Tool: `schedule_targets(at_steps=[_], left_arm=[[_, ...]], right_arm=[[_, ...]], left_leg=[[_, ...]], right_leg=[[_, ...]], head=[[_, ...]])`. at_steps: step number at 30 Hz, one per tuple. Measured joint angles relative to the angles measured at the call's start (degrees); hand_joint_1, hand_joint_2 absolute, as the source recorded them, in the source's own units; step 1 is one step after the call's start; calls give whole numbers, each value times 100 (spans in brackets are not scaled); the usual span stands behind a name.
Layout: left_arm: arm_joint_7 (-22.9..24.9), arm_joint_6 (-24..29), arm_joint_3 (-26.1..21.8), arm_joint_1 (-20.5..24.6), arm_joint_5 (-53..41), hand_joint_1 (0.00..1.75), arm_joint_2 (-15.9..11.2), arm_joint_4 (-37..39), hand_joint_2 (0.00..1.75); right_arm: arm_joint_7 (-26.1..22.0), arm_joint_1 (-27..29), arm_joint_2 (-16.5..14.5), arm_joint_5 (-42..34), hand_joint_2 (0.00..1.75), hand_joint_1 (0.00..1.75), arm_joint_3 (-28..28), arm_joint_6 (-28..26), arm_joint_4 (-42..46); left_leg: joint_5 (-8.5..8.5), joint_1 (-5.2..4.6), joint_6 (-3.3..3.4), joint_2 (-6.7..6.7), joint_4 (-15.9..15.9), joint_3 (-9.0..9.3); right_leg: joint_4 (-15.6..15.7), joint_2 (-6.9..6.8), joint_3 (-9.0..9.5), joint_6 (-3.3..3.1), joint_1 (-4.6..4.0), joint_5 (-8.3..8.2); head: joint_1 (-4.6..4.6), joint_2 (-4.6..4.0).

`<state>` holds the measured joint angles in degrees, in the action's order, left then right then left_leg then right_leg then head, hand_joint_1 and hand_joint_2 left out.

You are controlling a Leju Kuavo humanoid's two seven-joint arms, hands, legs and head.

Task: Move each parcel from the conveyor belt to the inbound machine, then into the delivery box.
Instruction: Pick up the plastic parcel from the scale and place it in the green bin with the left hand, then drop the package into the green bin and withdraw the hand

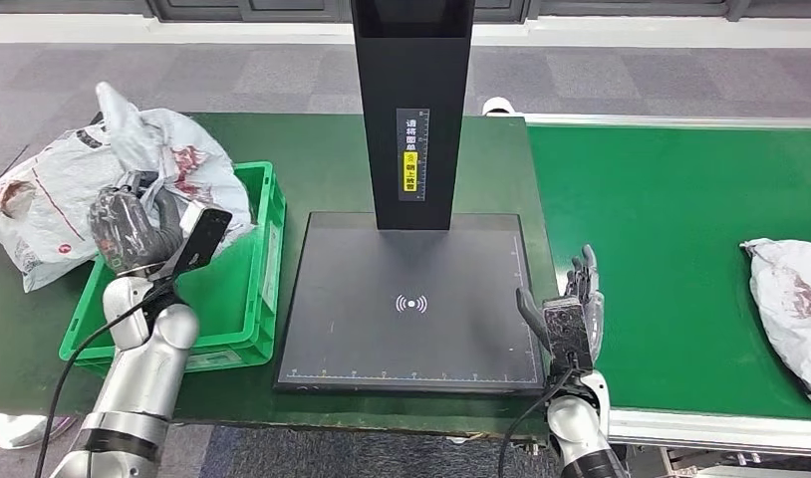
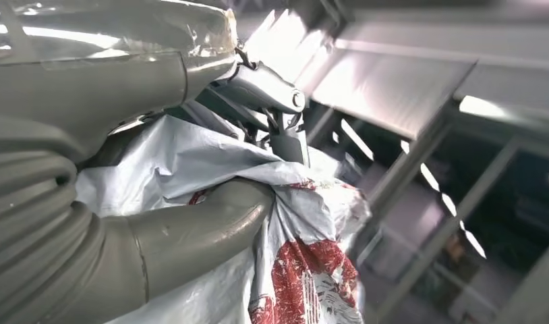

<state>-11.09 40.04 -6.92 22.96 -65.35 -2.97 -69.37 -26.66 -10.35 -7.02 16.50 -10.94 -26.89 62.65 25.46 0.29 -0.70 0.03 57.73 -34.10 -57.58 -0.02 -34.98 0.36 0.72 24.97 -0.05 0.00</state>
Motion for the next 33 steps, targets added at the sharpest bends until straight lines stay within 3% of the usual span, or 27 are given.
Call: schedule_targets(at_steps=[7, 10, 12, 16, 19, 25, 33], left_arm=[[199, 1, -1247, -124, -434, 175, -432, -252, 175], [610, -106, -1483, -133, -686, 175, -719, 103, 175], [885, -533, -1495, -101, -787, 171, -924, 495, 175], [745, -2091, -1202, 96, -772, 3, -1217, 1457, 175], [513, -2833, -758, 335, -790, 0, -1380, 2150, 175], [381, -3154, -205, 790, -753, 0, -1546, 3053, 175], [-901, -3569, -31, 936, 431, 0, -1523, 3320, 175]], right_arm=[[7, 285, -1, 146, 175, 0, 111, 14, 274], [27, 360, -2, 216, 175, 0, 116, 25, 368], [40, 403, -1, 232, 175, 0, 124, 31, 436], [96, 476, 2, 265, 175, 0, 204, 161, 627], [130, 520, 6, 320, 175, 0, 276, 310, 772], [179, 557, 7, 393, 175, 0, 319, 428, 919], [216, 632, 7, 425, 175, 0, 406, 531, 1061]], left_leg=[[10, 1, -8, 21, 0, 1], [11, 2, -13, 21, 0, 1], [10, 3, -14, 21, 0, 2], [7, 3, -18, 18, 0, 1], [6, 3, -19, 14, 0, 3], [6, -1, -20, 15, 0, 9], [2, 3, -25, 15, 0, 12]], right_leg=[[1, 23, -11, -7, -8, 4], [1, 21, -13, -15, -15, 9], [1, 21, -16, -16, -16, 9], [1, 17, -16, -17, -17, 9], [1, 13, -9, -18, -14, 6], [1, 17, -8, -21, -12, 3], [-1, 15, -5, -24, -16, 2]], head=[[1, 0], [0, 0], [-1, 0], [-1, 0], [1, 0], [1, 0], [1, 0]])
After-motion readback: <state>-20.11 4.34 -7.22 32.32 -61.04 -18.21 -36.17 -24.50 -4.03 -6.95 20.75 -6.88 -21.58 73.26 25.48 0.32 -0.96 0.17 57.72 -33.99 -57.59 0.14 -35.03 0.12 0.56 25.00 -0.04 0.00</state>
